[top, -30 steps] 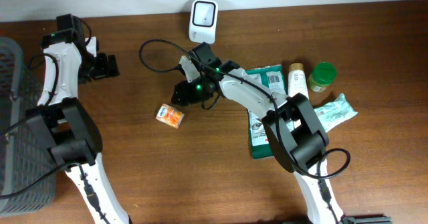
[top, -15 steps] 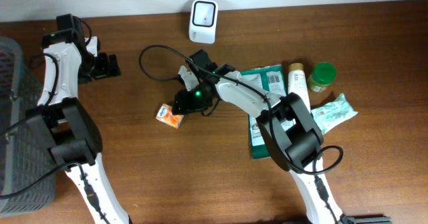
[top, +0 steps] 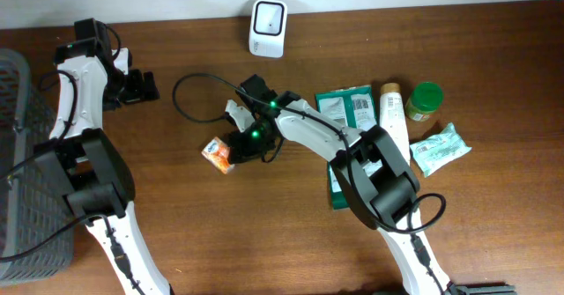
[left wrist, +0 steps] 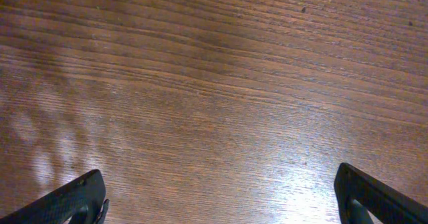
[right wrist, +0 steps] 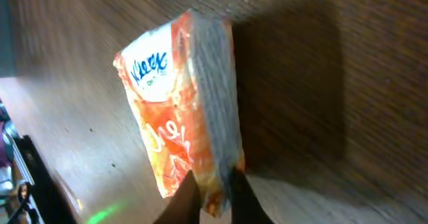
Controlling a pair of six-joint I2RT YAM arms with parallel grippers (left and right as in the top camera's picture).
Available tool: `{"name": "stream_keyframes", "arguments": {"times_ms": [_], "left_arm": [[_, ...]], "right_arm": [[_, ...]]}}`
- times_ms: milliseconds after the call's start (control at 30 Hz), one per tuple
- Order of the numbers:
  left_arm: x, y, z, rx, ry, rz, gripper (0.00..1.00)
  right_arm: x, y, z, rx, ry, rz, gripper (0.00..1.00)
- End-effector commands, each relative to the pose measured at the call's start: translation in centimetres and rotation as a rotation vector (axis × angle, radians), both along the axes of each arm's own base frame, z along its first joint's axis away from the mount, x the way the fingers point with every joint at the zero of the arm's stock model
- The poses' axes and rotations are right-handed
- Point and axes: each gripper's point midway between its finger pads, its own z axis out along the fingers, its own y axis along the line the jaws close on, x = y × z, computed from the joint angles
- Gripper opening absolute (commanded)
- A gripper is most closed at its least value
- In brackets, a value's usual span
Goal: Scan the item barcode
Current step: 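Move the right gripper to the orange packet and grasp it, then lift the orange packet and present it to the scanner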
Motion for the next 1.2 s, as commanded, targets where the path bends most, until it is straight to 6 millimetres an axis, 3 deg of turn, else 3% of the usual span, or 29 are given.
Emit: {"name": "stream_keyframes", "arguments": {"times_ms": [0, 100, 200, 333, 533, 600, 633, 667, 733, 833, 933, 1000, 1100, 1167], "left_arm": [[0.3, 0.0, 0.3, -0.008, -0.014, -0.015, 0.99], [0.3, 0.0, 0.3, -0.008, -0.014, -0.015, 0.99], [0.3, 0.0, 0.3, -0.008, -0.014, -0.015, 0.99], [0.3, 0.0, 0.3, -0.008, -0.014, -0.015, 0.99], [0.3, 0.0, 0.3, -0.008, -0.014, -0.015, 0.99], [0.3, 0.0, 0.3, -0.008, -0.014, -0.015, 0.99], [0.3, 0.0, 0.3, -0.008, -0.014, -0.015, 0.99], [0.3, 0.0, 0.3, -0.008, -0.014, -0.015, 0.99], [0.3, 0.0, 0.3, -0.008, -0.014, -0.015, 0.99], [0.3, 0.0, 0.3, -0.008, -0.014, -0.015, 0.99], [0.3, 0.0, 0.3, -0.008, -0.014, -0.015, 0.99], [0.3, 0.0, 0.3, -0.008, -0.014, -0.015, 0.99], [0.3, 0.0, 0.3, -0.008, -0.014, -0.015, 0.99], [0.3, 0.0, 0.3, -0.008, -0.014, -0.015, 0.99]], "right_arm": [[0.2, 0.2, -0.6, -0.006, -0.012, 0.011, 0.04], [1.0, -0.3, -0.4, 0.0, -0.019, -0.006, 0.07], [1.8, -0.9, -0.4, 0.004, -0.026, -0.025, 0.34], [2.4, 0.0, 0.0, 0.034, -0.057, -0.033, 0.41], [0.9, 1.0, -0.6, 0.021, -0.036, -0.007, 0.4], [0.7, 0.9, -0.6, 0.016, -0.029, -0.007, 0.27], [0.7, 0.8, -0.7, 0.012, -0.025, -0.007, 0.12], [0.7, 0.7, -0.7, 0.011, -0.023, -0.009, 0.04], [1.1, 0.4, -0.2, 0.028, -0.014, -0.017, 0.04], [1.7, -0.7, 4.8, 0.17, 0.011, 0.0, 0.04], [0.5, -2.4, 14.5, 0.505, 0.095, 0.087, 0.04], [0.0, -4.4, 19.2, 0.659, 0.127, 0.115, 0.04], [-0.6, -7.6, 23.7, 0.847, 0.19, 0.119, 0.04], [-0.5, -9.2, 23.5, 0.825, 0.264, 0.042, 0.04]]}}
